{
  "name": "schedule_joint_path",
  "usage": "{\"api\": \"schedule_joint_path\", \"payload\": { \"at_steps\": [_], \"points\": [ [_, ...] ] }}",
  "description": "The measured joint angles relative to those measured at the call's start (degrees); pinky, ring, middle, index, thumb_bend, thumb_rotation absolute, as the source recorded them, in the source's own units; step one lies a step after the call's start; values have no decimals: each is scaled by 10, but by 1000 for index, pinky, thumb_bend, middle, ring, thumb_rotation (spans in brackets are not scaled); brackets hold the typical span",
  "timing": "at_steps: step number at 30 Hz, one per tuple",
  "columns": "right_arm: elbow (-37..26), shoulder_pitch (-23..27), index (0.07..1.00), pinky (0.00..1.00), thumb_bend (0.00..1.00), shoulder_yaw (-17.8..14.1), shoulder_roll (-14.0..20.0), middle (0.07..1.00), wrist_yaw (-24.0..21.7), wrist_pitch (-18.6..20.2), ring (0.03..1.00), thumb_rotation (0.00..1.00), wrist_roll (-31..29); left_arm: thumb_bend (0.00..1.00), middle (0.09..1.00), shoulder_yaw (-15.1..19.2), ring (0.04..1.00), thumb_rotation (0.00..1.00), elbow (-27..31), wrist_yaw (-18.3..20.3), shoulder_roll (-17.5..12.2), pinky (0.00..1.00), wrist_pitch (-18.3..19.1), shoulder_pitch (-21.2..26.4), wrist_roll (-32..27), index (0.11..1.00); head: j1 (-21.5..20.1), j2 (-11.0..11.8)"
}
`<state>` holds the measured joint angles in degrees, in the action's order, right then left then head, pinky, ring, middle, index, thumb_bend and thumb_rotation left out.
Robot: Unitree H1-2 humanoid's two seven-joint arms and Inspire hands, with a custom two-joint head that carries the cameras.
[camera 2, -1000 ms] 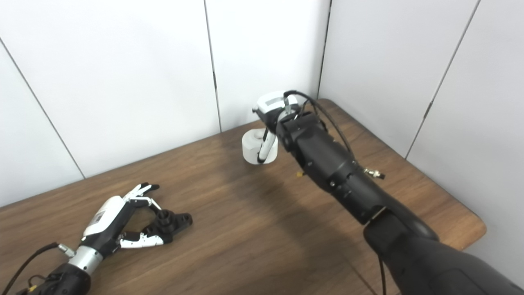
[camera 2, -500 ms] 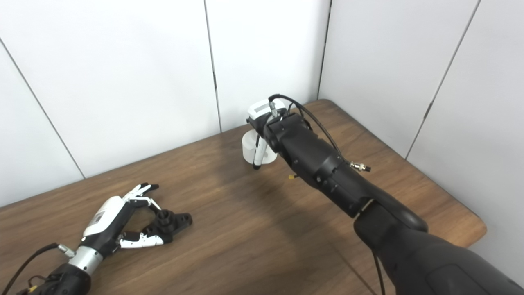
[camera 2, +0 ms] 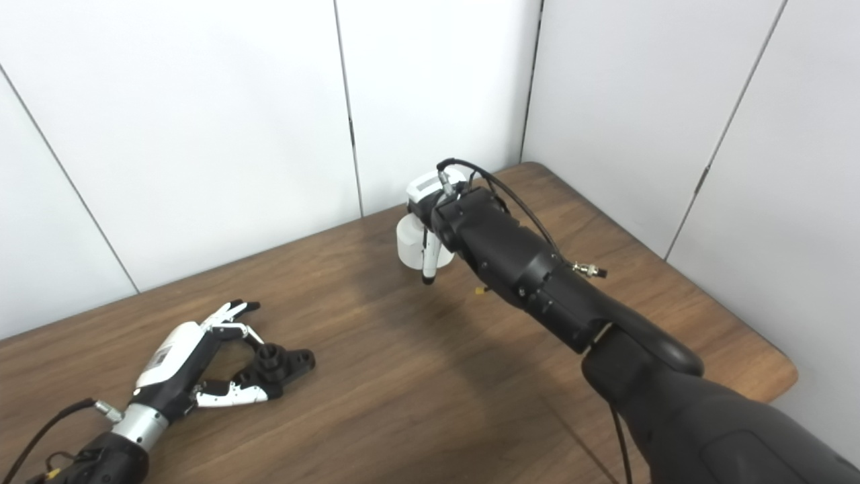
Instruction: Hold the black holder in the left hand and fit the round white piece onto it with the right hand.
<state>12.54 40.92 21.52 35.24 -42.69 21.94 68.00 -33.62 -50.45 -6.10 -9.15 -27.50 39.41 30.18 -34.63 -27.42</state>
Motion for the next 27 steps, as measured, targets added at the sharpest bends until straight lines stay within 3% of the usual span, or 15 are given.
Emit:
{"api": "schedule_joint_path", "payload": {
  "at_steps": [4,27],
  "points": [
    [0,0,905,1000,997,0,3,1000,6,-2,1000,369,-1,525,931,0,995,62,-9,0,2,970,0,3,-6,483,2,3],
    [-2,-7,902,1000,969,-2,13,1000,23,-1,1000,392,-1,525,930,-13,984,62,-10,-5,-3,947,0,7,-9,483,8,-3]
  ]
}}
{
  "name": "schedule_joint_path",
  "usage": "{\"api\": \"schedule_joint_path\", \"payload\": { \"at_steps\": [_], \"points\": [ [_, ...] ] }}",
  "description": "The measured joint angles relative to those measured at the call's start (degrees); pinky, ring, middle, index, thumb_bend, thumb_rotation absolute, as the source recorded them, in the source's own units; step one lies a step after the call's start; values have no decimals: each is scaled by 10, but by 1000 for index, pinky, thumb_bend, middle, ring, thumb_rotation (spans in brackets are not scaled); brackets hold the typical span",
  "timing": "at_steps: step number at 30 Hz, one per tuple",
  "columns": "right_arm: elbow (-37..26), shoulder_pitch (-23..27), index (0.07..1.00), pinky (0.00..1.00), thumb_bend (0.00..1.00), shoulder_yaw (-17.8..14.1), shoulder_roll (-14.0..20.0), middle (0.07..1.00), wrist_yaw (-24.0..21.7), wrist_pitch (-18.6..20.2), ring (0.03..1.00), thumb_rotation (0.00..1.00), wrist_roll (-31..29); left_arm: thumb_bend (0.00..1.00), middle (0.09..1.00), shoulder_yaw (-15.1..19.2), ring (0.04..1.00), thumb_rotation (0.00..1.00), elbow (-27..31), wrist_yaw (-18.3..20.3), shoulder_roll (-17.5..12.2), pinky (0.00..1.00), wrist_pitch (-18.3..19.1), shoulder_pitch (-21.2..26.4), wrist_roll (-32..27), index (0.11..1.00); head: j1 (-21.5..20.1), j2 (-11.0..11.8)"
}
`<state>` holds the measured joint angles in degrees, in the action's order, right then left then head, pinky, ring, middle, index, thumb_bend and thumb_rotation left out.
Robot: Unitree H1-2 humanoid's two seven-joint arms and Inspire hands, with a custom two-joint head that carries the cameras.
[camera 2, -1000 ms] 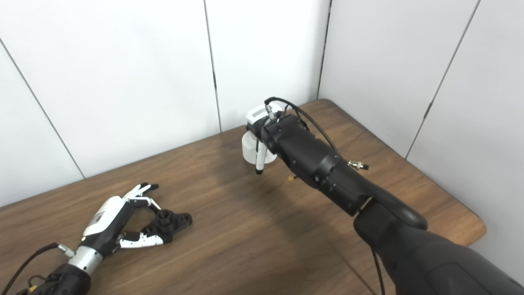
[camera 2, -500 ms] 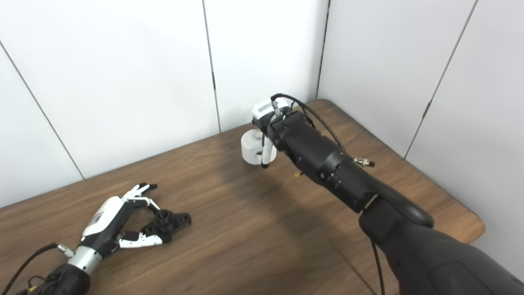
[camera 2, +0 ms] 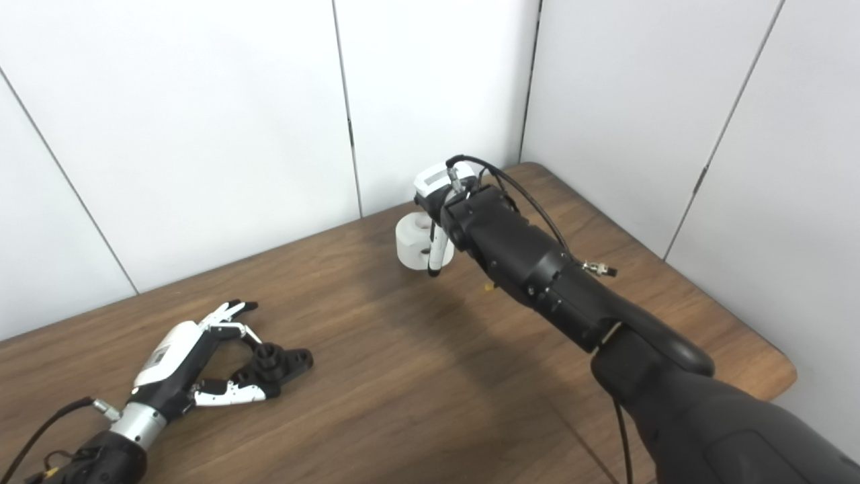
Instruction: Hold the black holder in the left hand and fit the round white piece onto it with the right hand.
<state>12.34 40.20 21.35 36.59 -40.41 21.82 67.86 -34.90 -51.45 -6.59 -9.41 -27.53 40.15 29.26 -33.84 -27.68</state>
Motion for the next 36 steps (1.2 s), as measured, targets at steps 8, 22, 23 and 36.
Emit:
{"api": "schedule_joint_path", "payload": {
  "at_steps": [8,22,23,36],
  "points": [
    [24,-9,873,997,923,-8,-15,1000,54,3,1000,366,-15,525,931,0,989,61,2,0,-2,947,0,-2,0,483,8,-4],
    [62,-6,532,999,564,22,-26,930,118,-20,973,190,-25,525,925,2,977,61,15,0,-7,911,0,-9,-1,482,13,-11],
    [63,-6,510,1000,542,25,-26,913,124,-20,968,170,-23,525,925,2,976,61,16,0,-7,913,0,-10,-1,482,13,-11],
    [63,-10,485,1000,523,25,-24,831,177,-43,941,144,-25,525,928,5,981,63,25,1,-12,955,0,-16,-4,483,17,-16]
  ]
}}
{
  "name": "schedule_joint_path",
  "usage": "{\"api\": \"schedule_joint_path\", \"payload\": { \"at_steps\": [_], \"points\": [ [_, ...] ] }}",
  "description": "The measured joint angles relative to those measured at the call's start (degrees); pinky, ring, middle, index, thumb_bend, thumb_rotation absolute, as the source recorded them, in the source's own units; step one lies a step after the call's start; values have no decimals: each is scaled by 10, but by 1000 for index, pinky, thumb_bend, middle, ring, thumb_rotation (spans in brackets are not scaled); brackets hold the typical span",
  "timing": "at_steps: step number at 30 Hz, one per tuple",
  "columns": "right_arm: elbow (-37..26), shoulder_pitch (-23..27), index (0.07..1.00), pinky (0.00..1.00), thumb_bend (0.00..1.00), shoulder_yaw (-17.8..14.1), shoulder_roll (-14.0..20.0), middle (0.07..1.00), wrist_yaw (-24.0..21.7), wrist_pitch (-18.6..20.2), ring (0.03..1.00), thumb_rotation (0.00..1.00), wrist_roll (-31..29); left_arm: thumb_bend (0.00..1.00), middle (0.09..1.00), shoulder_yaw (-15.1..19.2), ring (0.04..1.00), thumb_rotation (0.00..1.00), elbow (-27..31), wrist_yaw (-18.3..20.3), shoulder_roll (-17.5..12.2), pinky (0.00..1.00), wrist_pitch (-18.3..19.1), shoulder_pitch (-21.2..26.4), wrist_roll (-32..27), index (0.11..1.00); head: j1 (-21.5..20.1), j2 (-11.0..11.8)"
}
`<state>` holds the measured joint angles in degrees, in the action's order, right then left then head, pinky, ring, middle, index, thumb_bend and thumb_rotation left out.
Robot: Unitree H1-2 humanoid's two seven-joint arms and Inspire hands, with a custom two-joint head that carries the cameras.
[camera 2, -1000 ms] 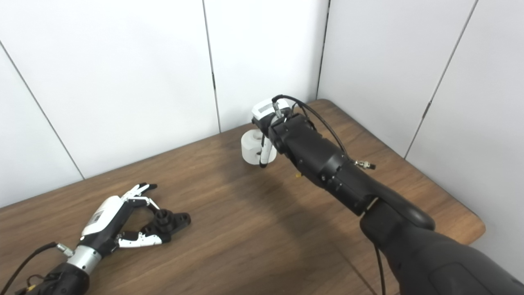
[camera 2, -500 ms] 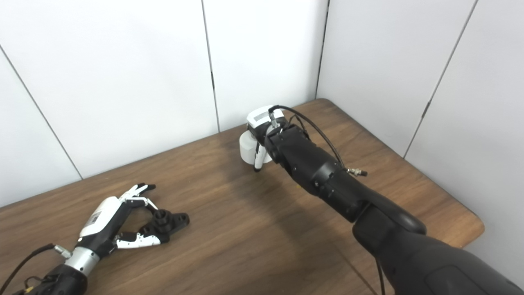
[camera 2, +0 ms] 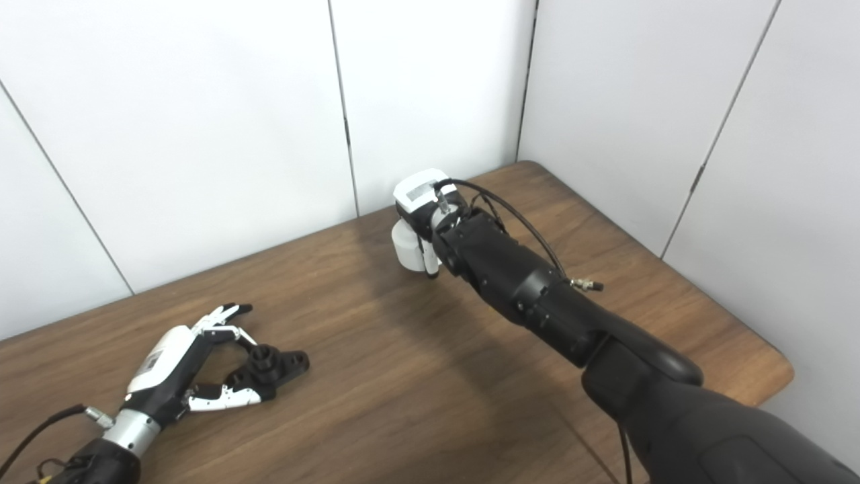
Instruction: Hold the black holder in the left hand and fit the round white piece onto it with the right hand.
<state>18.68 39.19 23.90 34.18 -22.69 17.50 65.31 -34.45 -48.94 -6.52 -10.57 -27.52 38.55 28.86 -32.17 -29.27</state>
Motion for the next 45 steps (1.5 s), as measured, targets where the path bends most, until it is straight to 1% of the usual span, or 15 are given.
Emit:
{"api": "schedule_joint_path", "payload": {
  "at_steps": [4,6,9,11,12,14,17,19,20,22,25,31,35,41,45],
  "points": [
    [-3,-1,485,1000,523,-2,5,834,4,-3,942,146,-3,525,928,0,981,63,0,0,0,941,0,0,0,483,12,-4],
    [-10,-4,485,1000,522,-2,8,835,4,-6,941,147,-6,525,930,0,985,63,1,0,0,942,0,0,0,483,33,-6],
    [-45,-11,485,1000,521,-5,12,835,4,-18,939,150,-11,525,931,1,989,62,2,0,0,950,0,-1,0,483,47,-9],
    [-64,-14,484,1000,522,-8,11,832,4,-25,935,148,-20,525,929,1,984,62,2,0,1,948,0,-1,0,483,74,-15],
    [-77,-16,484,1000,522,-11,10,831,4,-29,934,147,-25,525,929,1,984,62,2,0,1,949,0,-1,0,482,74,-15],
    [-96,-17,485,1000,521,-15,8,833,3,-40,940,148,-36,525,929,0,983,64,2,0,2,938,0,-1,1,482,95,-18],
    [-130,-19,485,1000,520,-20,2,838,-5,-46,946,150,-47,525,930,0,988,63,2,0,5,951,1,0,3,482,107,-18],
    [-152,-19,485,1000,520,-20,-3,835,-16,-48,945,151,-51,525,932,0,989,63,2,0,5,945,2,0,4,483,126,-23],
    [-161,-19,485,1000,520,-19,-7,832,-20,-49,946,151,-52,525,933,0,989,63,2,0,7,942,3,0,4,483,127,-23],
    [-169,-19,484,1000,520,-19,-18,827,-22,-53,946,151,-54,525,934,-1,989,64,2,0,9,943,7,1,4,483,148,-25],
    [-181,-21,484,1000,521,-17,-28,818,-23,-68,937,151,-60,525,933,-4,989,65,10,0,14,939,21,1,8,483,173,-30],
    [-210,-22,482,993,522,-21,-47,826,-23,-94,934,151,-82,525,937,-7,982,65,15,0,21,947,36,1,12,483,214,-43],
    [-223,-23,482,1000,522,-22,-57,847,-23,-112,958,150,-96,525,939,-8,985,64,15,0,27,939,46,1,12,483,247,-54],
    [-229,-23,483,1000,523,-21,-76,848,-37,-113,957,149,-99,525,934,-8,985,64,15,-1,34,948,53,3,15,481,272,-62],
    [-229,-27,483,998,524,-13,-93,848,-42,-114,959,149,-99,525,933,-7,984,65,15,-1,37,944,58,3,15,481,278,-65]
  ]
}}
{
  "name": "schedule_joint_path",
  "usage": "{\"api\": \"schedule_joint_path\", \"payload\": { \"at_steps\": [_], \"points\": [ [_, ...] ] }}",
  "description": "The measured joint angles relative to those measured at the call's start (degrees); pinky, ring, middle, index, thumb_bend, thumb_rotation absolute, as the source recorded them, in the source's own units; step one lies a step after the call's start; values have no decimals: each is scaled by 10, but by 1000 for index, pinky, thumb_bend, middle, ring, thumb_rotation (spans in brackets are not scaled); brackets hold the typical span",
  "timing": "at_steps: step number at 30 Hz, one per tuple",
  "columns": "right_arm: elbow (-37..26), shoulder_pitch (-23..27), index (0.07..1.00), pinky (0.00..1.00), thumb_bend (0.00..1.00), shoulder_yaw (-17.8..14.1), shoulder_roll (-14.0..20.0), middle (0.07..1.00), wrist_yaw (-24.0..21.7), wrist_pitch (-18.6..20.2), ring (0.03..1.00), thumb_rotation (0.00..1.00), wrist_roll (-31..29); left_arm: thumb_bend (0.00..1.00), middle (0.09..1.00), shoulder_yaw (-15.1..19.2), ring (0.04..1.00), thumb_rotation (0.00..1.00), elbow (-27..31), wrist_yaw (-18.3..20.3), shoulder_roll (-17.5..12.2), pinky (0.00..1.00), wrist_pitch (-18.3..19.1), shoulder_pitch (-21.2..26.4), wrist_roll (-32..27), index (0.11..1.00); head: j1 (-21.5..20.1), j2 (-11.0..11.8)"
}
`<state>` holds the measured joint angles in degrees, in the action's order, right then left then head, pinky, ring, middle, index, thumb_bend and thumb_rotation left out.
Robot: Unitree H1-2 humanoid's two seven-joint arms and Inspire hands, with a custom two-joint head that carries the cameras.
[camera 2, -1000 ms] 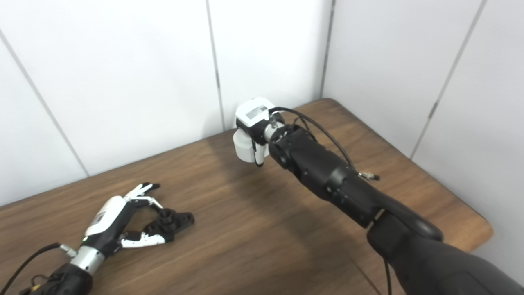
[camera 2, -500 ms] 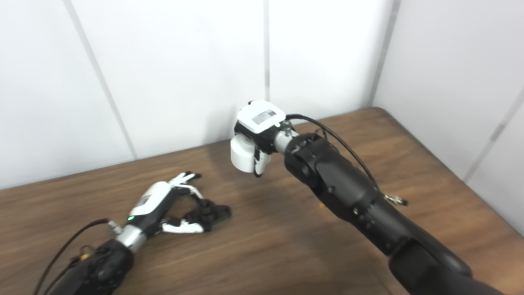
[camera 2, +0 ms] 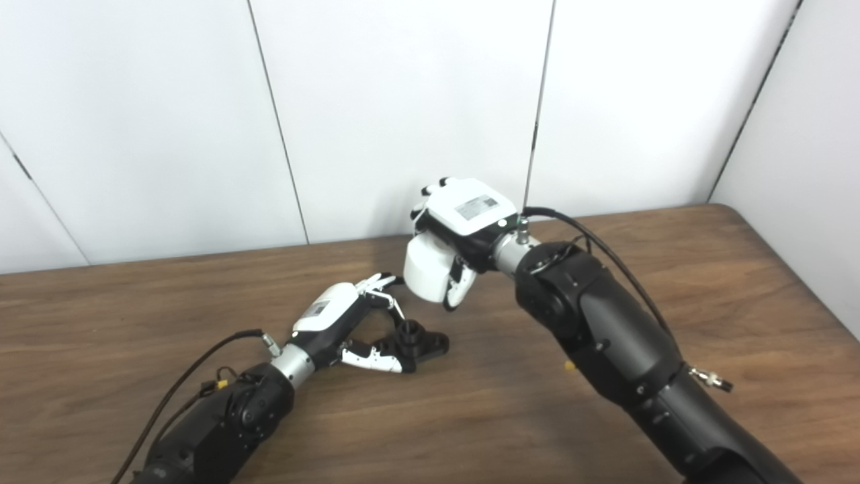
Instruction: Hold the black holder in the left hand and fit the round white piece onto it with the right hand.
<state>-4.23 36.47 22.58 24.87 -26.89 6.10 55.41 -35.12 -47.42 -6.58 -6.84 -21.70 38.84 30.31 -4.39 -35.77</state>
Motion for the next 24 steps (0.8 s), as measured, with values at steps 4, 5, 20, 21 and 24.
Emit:
{"api": "schedule_joint_path", "payload": {
  "at_steps": [4,5,20,21,24],
  "points": [
    [0,-5,482,993,525,10,-14,847,0,-8,954,148,0,525,935,0,989,65,4,0,2,954,9,0,0,481,3,-4],
    [0,-6,483,997,525,11,-17,849,0,-10,955,148,0,525,935,0,990,65,5,0,3,957,10,0,0,482,4,-5],
    [0,-13,484,1000,524,25,-27,842,0,-43,946,149,12,525,925,-2,980,64,7,0,4,941,18,0,4,481,4,-13],
    [0,-13,484,999,524,24,-27,842,0,-44,942,149,11,525,927,-2,981,64,8,0,4,941,20,0,4,481,4,-17],
    [-1,-13,484,994,524,24,-26,845,-1,-45,941,148,9,525,927,-2,981,65,14,0,4,935,25,-2,5,481,4,-18]
  ]
}}
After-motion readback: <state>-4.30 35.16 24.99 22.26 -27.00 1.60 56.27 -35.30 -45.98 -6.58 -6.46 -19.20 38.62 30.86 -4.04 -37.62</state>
